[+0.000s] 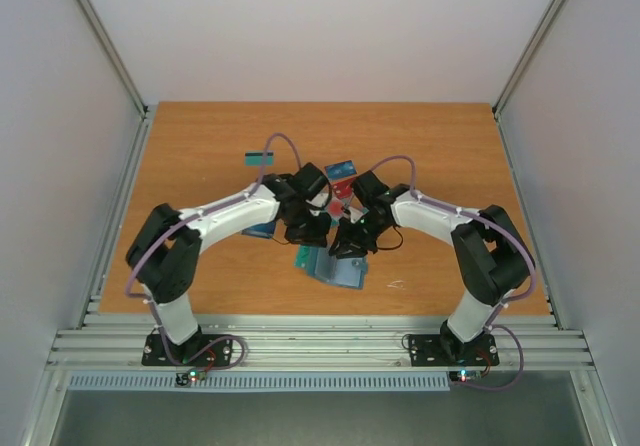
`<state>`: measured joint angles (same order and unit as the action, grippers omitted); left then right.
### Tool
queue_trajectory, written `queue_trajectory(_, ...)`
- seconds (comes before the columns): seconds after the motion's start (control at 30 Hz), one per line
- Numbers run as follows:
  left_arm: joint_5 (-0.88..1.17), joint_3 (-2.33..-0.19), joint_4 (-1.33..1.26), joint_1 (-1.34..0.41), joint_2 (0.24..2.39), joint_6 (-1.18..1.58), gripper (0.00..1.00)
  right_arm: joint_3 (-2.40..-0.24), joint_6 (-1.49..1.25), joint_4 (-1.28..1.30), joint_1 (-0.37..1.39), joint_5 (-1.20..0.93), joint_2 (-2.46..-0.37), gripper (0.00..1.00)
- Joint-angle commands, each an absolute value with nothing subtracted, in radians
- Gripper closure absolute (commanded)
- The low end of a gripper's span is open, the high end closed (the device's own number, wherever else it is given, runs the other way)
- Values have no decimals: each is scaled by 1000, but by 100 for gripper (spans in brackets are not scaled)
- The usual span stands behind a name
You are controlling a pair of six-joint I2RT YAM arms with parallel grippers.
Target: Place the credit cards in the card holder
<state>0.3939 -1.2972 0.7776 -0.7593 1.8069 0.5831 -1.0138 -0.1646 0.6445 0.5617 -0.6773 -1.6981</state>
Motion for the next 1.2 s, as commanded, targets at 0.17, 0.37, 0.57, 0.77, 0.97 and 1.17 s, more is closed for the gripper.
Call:
queue_trajectory(0.17, 289, -1219, 920, -628, 1501, 600, 99, -1242, -157, 739, 650, -703, -1844, 75)
queue_trajectory(0.37, 191, -1181, 1043, -457, 1320, 500, 94, -1618, -142, 847, 703, -786, -2004, 73)
queue_trajectory(0.57, 195, -1138, 1068, -356, 1251, 443, 89, -1845, -51, 1028, 700, -635, -1993, 70)
queue_trajectory(0.77, 238, -1121, 1021, -348, 1222, 432, 77, -1696, -31, 1006, 637, -513, -1822, 67)
queue_trajectory(0.97, 341, -1128, 957, -348, 1264, 369, 73, -1473, -38, 944, 500, -513, -1628, 63)
queue_trajectory(1.17, 444, -1198, 888, -370, 1350, 346, 70, -1267, -62, 898, 337, -535, -1472, 61)
